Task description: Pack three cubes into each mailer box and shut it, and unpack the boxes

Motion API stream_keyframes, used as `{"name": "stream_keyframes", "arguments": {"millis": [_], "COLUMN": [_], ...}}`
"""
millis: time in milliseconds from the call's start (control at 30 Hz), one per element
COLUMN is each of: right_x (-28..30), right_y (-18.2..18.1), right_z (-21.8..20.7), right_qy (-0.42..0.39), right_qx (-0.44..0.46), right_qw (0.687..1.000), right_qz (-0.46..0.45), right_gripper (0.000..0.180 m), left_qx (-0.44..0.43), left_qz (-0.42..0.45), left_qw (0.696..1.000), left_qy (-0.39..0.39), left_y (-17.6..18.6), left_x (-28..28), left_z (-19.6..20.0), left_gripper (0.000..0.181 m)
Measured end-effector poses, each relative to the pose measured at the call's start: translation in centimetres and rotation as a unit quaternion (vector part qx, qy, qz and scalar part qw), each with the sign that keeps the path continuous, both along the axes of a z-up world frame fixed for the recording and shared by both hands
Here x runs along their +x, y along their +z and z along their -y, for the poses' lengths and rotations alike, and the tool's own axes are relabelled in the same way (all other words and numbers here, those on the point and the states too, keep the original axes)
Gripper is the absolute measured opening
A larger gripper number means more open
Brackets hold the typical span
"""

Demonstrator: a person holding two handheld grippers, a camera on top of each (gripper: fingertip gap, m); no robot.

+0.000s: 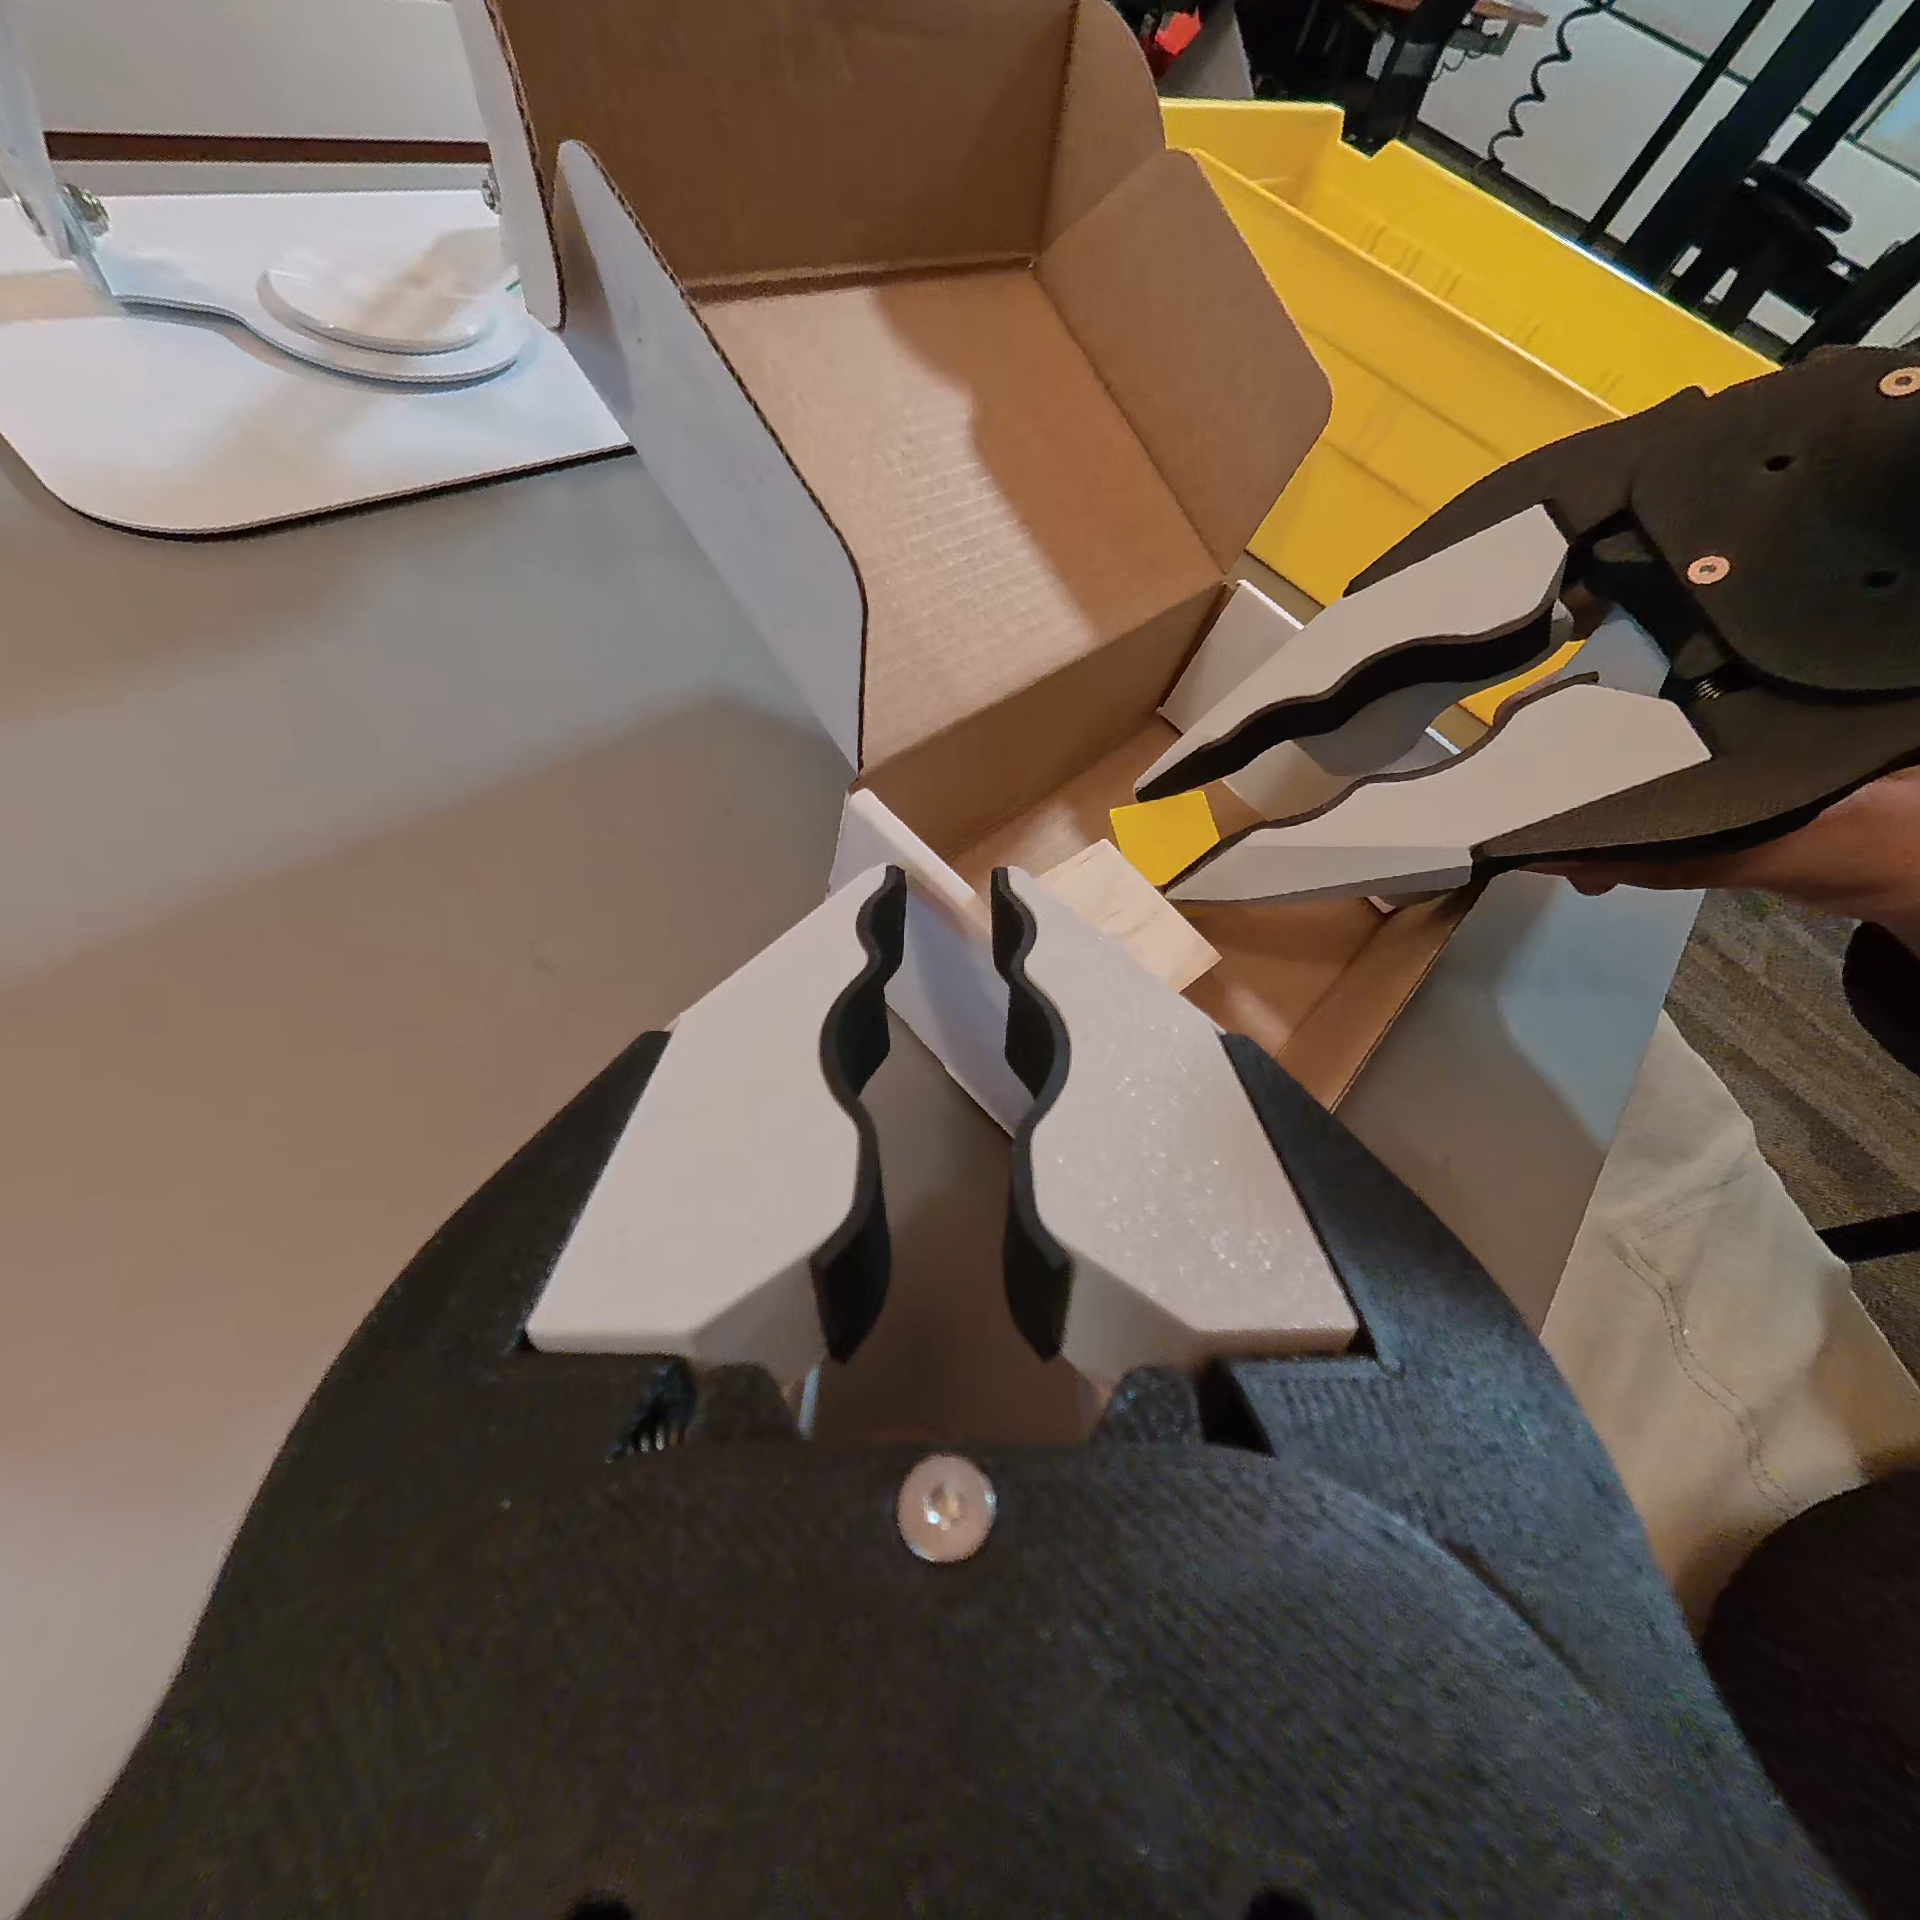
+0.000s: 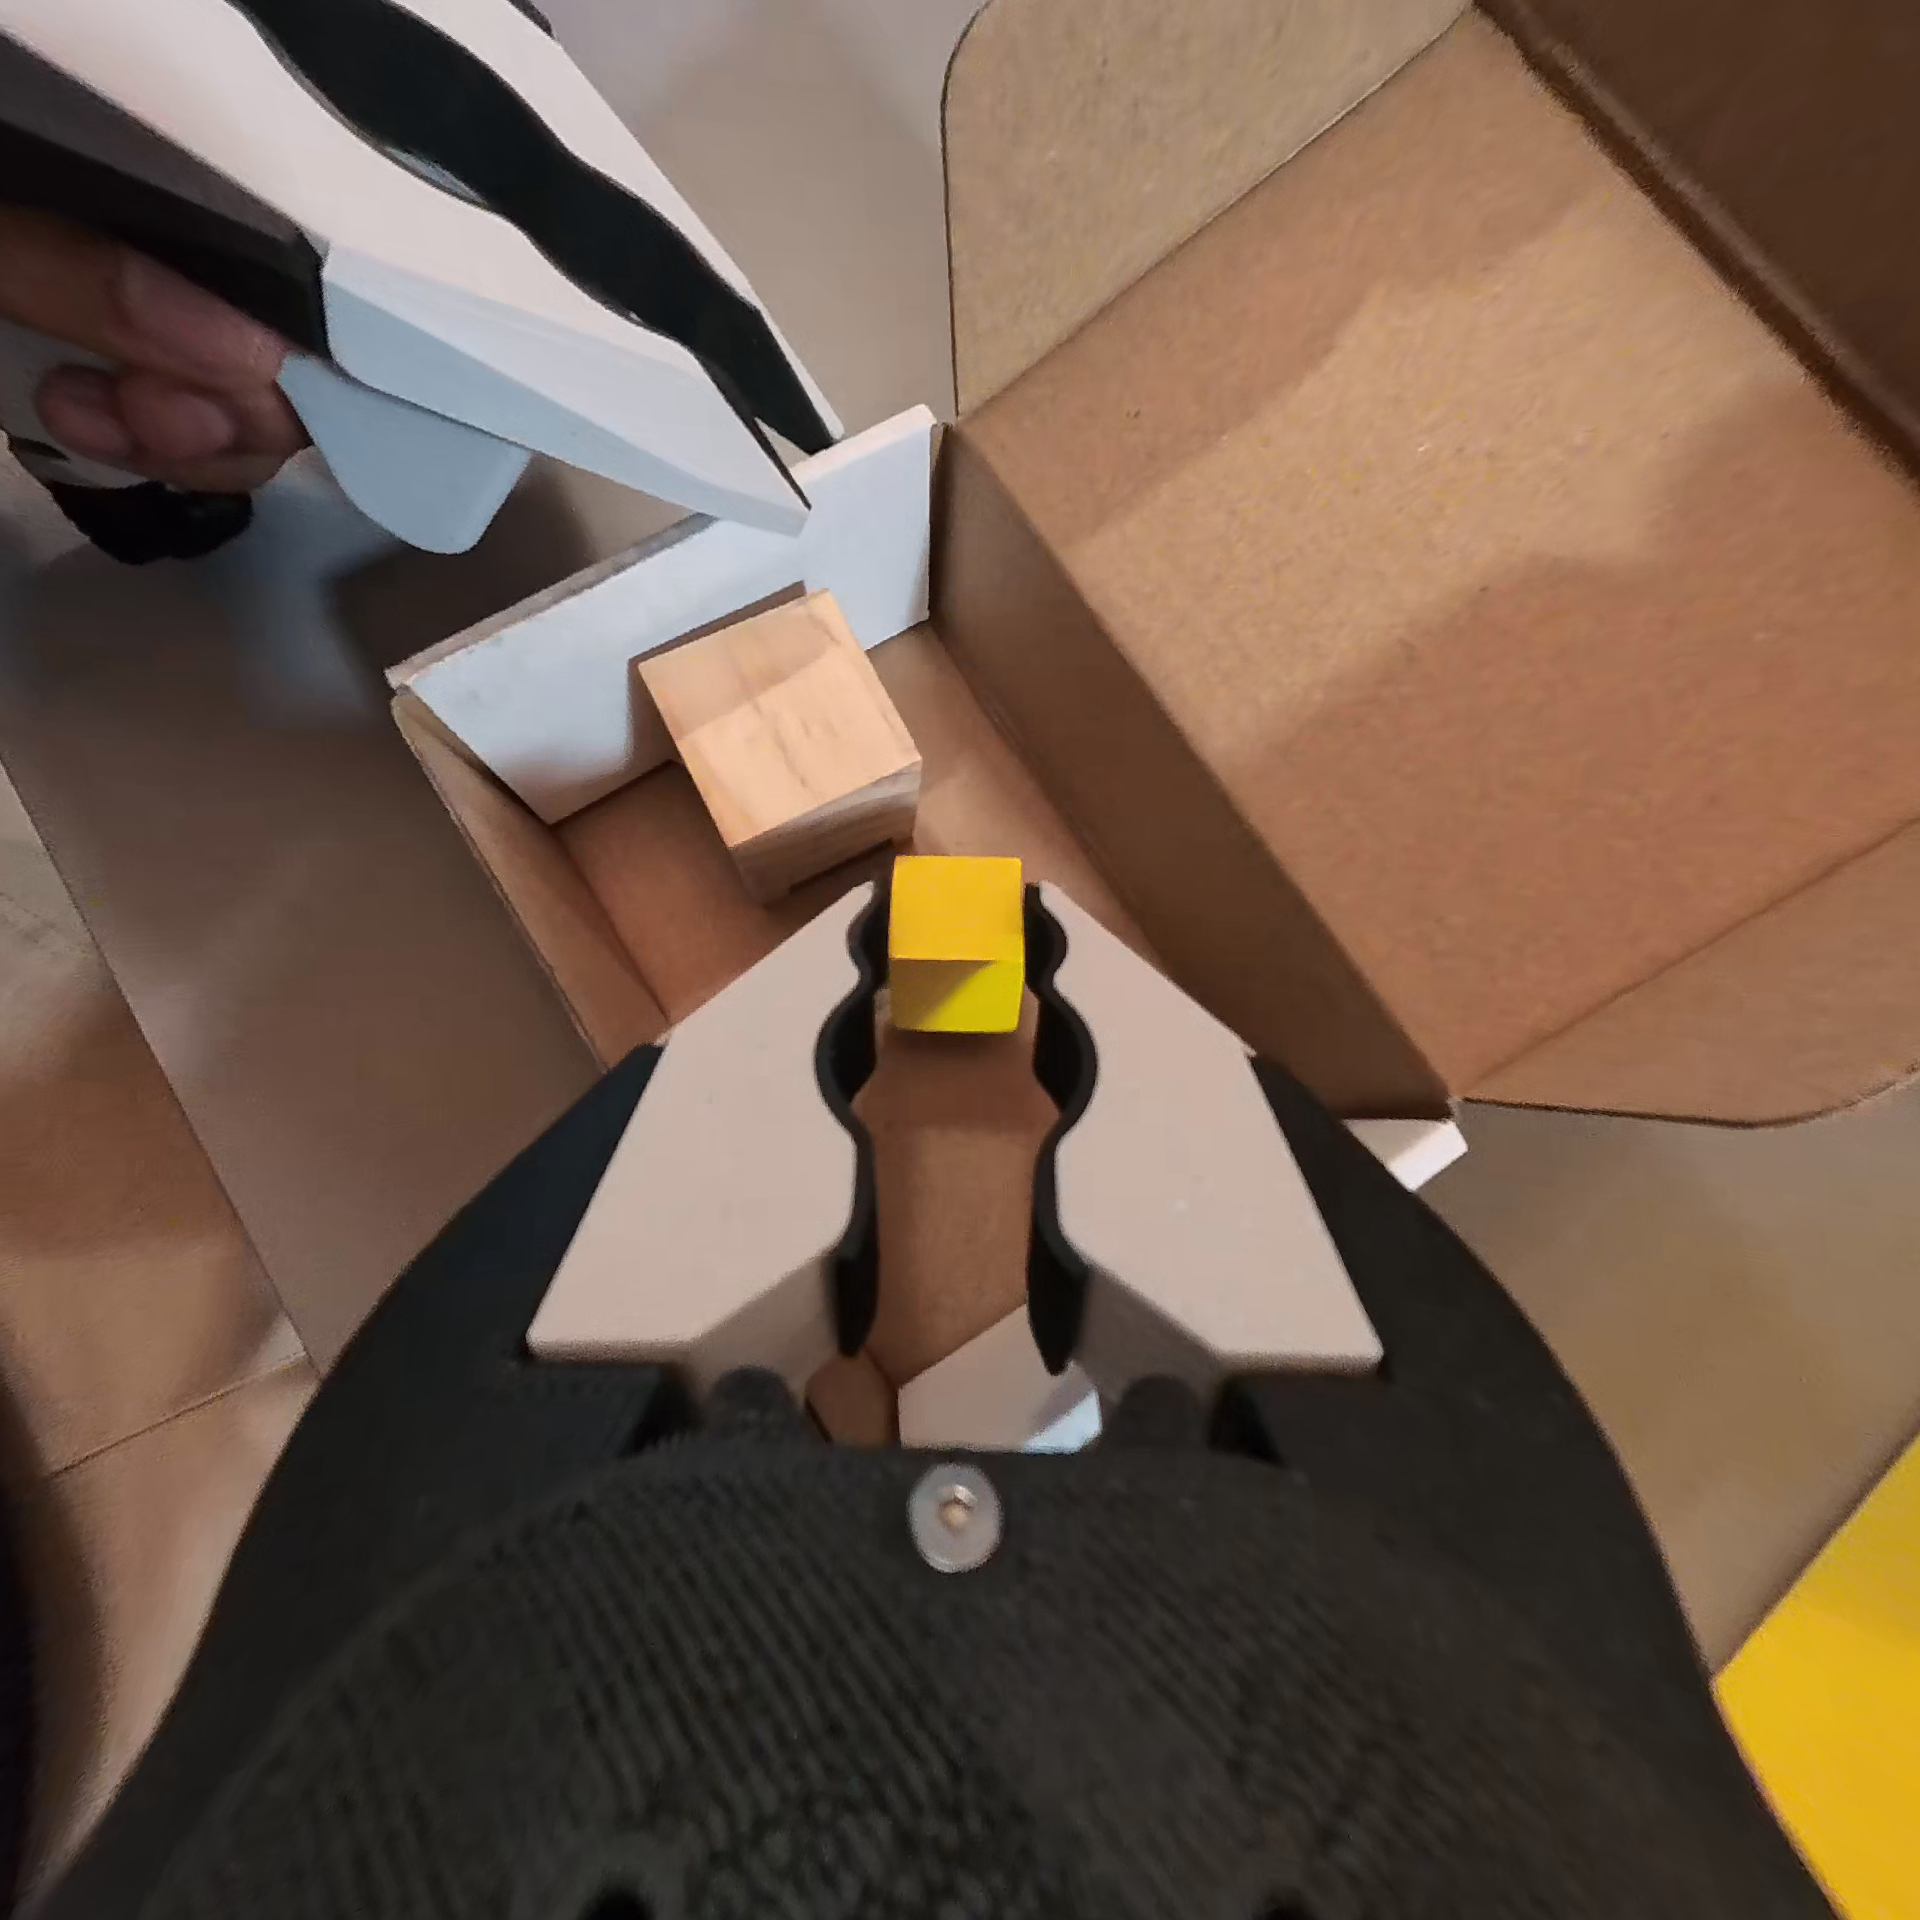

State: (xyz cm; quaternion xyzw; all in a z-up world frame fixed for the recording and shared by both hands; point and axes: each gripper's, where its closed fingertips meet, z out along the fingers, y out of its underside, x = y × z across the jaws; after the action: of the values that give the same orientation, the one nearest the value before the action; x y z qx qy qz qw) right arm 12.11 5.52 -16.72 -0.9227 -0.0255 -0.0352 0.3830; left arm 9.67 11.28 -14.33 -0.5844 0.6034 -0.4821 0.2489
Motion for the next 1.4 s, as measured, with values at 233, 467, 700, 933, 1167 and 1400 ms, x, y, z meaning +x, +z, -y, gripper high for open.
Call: {"name": "stream_keyframes", "arguments": {"millis": [233,467,700,933,1167,1400], "right_x": [0.0,0.0,0.0,0.1,1.0,0.3], "right_y": [-0.1,-0.4,-0.3,2.2,1.7,0.8], "right_z": [0.3,0.5,0.7,0.8,2.2,2.2], "right_qy": [0.003,0.002,-0.001,-0.008,-0.025,-0.03], "right_qx": [-0.009,-0.029,-0.034,0.004,-0.051,-0.075], "right_qw": [1.0,1.0,0.999,1.0,0.998,0.997], "right_qz": [-0.007,-0.005,-0.004,-0.027,0.01,-0.006], "right_gripper": [0.025,0.024,0.026,0.032,0.042,0.036], "left_qx": [0.016,0.008,0.01,0.004,0.003,0.005], "left_qz": [0.006,0.006,0.006,0.007,0.007,0.007], "left_qw": [1.0,1.0,1.0,1.0,1.0,1.0], "left_qy": [-0.004,-0.008,-0.009,-0.012,-0.014,-0.014], "left_y": [0.0,0.1,0.1,0.2,0.2,0.2], "left_x": [0.1,0.1,0.1,0.0,0.0,0.0], "left_z": [0.3,0.5,0.6,0.7,0.8,0.9], "left_gripper": [0.014,0.014,0.014,0.016,0.016,0.015]}}
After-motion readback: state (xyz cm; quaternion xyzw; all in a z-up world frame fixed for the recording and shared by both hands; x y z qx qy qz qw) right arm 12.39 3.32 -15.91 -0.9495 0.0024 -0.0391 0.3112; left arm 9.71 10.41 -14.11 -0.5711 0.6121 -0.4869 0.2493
